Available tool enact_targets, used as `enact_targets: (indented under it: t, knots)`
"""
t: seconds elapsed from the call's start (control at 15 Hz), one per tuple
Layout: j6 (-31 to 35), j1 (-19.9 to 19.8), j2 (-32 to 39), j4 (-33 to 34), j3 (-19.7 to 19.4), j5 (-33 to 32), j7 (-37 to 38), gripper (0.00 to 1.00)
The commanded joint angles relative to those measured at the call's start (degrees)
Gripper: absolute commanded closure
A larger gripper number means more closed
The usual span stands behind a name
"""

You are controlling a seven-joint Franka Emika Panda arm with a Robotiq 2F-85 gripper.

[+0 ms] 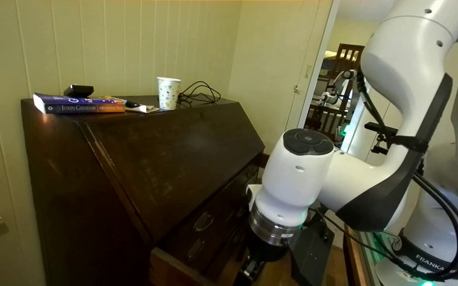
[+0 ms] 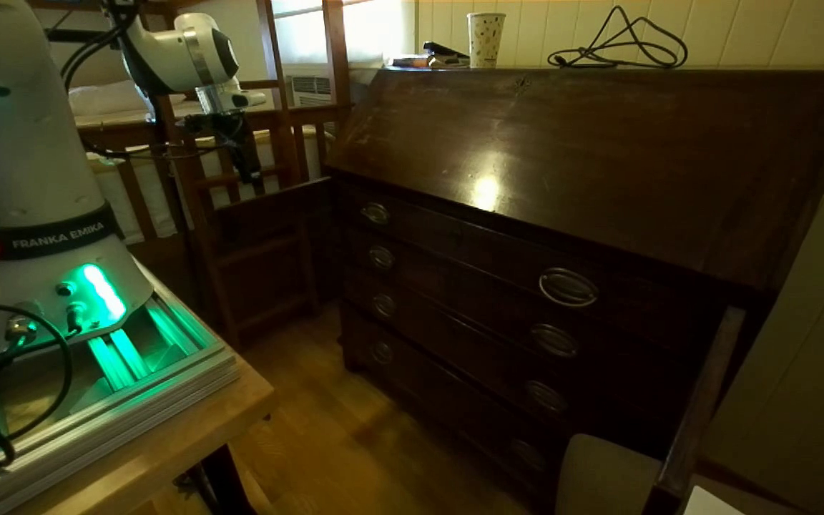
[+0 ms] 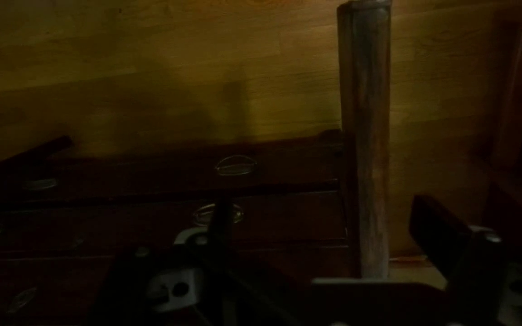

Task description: Push the wooden rail on the left backwards.

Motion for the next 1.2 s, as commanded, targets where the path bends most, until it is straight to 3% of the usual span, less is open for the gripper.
enact_targets:
  t: [0.0,0.27,0.33,0.53,1.0,1.07,1.13]
  knots:
    - [-1.59,3.12,9.33,6.82,-2.55,-4.41,4.13,0.00]
    - [-1.56,7.08,15.03,11.96,-4.70,-5.64,5.19,0.00]
    - [-0.18,15.20,14.27,12.48,-11.89,0.35,1.19,0.00]
    - [1.08,18.94,12.84,11.04,-15.74,4.06,-1.31,0.00]
    - [1.20,26.77,13.77,11.19,-23.02,4.82,-0.10,0.00]
    - [1.08,27.57,13.90,11.23,-23.87,4.75,0.00,0.03]
    - [1.49,28.48,14.07,11.32,-24.71,4.34,0.41,0.26]
